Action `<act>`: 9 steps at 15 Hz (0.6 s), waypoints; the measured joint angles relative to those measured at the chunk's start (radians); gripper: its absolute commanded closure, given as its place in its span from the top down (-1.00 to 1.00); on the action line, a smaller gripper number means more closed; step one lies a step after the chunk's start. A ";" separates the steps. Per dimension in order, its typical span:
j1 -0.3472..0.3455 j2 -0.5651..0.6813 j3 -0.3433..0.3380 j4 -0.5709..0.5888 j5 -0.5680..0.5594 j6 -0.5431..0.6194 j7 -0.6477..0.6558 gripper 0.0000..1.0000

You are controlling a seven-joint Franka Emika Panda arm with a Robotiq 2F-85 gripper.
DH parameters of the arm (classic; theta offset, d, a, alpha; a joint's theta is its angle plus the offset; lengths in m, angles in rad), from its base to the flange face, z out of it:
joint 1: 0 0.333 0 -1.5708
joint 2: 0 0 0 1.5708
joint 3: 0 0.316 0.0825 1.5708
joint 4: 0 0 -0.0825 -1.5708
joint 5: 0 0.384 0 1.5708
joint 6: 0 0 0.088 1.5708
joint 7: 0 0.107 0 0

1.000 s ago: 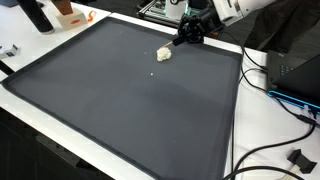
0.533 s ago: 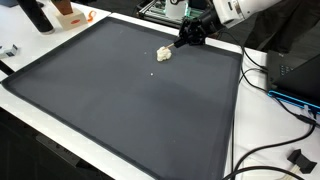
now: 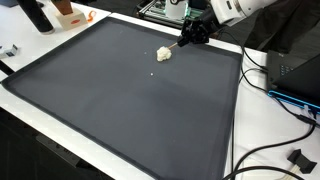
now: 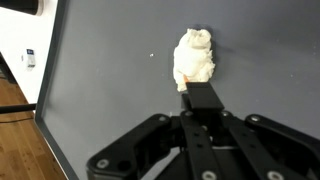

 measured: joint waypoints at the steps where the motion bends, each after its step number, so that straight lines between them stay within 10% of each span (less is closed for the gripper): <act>1: -0.004 -0.002 -0.001 0.006 0.018 -0.001 -0.017 -0.94; 9: -0.062 -0.050 -0.023 0.027 0.175 -0.001 -0.167 -0.94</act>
